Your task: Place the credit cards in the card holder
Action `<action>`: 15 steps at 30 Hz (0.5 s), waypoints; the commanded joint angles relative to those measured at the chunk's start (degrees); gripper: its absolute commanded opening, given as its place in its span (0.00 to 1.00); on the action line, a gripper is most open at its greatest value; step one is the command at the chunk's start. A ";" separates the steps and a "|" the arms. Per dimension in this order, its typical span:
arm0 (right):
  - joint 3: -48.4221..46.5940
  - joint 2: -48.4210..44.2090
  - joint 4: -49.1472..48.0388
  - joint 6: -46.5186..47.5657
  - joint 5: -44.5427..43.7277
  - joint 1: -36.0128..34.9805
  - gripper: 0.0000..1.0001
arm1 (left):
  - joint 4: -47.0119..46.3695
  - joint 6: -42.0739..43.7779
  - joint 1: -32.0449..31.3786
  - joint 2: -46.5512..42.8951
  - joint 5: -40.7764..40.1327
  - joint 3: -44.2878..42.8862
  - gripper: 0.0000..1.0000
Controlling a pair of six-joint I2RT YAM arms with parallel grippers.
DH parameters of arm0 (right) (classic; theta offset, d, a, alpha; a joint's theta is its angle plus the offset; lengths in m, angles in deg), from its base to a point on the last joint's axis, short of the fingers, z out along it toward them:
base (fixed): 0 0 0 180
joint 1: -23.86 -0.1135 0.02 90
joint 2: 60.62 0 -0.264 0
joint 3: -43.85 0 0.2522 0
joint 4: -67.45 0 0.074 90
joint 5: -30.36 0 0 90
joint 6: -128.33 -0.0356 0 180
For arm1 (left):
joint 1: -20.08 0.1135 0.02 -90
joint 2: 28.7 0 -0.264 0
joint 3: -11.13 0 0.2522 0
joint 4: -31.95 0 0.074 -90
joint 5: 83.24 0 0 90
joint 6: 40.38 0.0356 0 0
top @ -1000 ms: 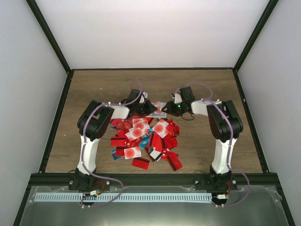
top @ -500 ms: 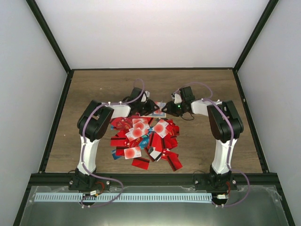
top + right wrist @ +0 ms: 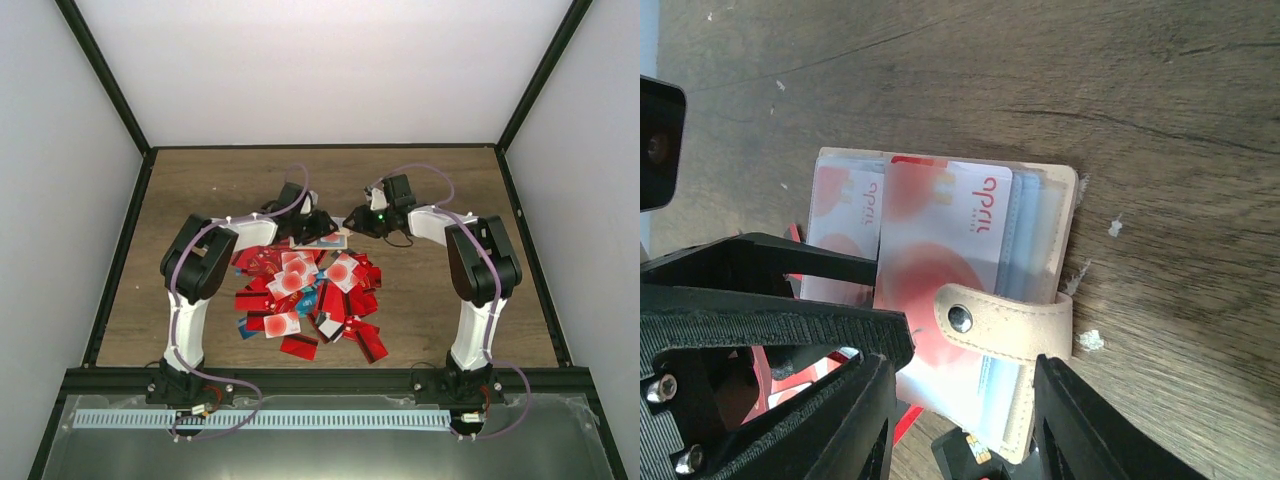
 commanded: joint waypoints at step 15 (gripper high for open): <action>-5.65 7.25 -3.16 -2.44 3.68 0.88 0.38 | 12.40 6.06 -1.49 4.65 -5.83 -6.55 0.57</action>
